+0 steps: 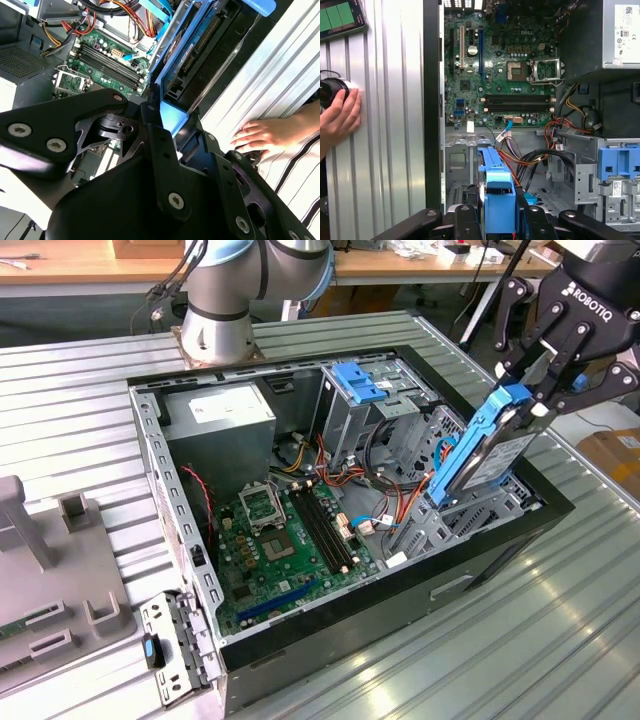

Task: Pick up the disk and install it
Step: 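Insert the disk into the insertion slot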

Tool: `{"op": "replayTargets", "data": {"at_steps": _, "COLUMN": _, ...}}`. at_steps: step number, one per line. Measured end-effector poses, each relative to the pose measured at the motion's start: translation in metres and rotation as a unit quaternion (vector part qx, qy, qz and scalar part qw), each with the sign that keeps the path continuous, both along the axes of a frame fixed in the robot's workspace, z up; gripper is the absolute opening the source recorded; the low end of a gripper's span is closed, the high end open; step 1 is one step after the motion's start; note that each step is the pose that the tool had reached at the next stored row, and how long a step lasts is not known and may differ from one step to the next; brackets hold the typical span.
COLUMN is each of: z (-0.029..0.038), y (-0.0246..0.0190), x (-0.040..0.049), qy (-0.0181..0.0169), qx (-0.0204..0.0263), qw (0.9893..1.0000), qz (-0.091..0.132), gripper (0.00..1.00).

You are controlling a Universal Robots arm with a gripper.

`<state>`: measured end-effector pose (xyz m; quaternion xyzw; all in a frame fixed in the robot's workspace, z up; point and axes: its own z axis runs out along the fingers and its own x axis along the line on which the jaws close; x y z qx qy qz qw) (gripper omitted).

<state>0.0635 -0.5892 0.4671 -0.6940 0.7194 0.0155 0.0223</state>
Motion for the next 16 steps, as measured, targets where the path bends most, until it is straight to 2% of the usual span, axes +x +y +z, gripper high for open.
{"op": "replayTargets", "data": {"at_steps": 9, "z": -0.0045, "y": 0.0003, "x": 0.0009, "qy": 0.0000, "qx": -0.0008, "qw": 1.0000, "qz": 0.000, "gripper": 0.36}}
{"op": "replayTargets", "data": {"at_steps": 13, "z": -0.0159, "y": 0.0000, "x": 0.0011, "qy": 0.0000, "qx": -0.0007, "qw": 1.0000, "qz": 0.000, "gripper": 0.36}}
{"op": "replayTargets", "data": {"at_steps": 16, "z": -0.0206, "y": -0.0004, "x": 0.0012, "qy": 0.0000, "qx": -0.0008, "qw": 1.0000, "qz": 0.000, "gripper": 0.36}}
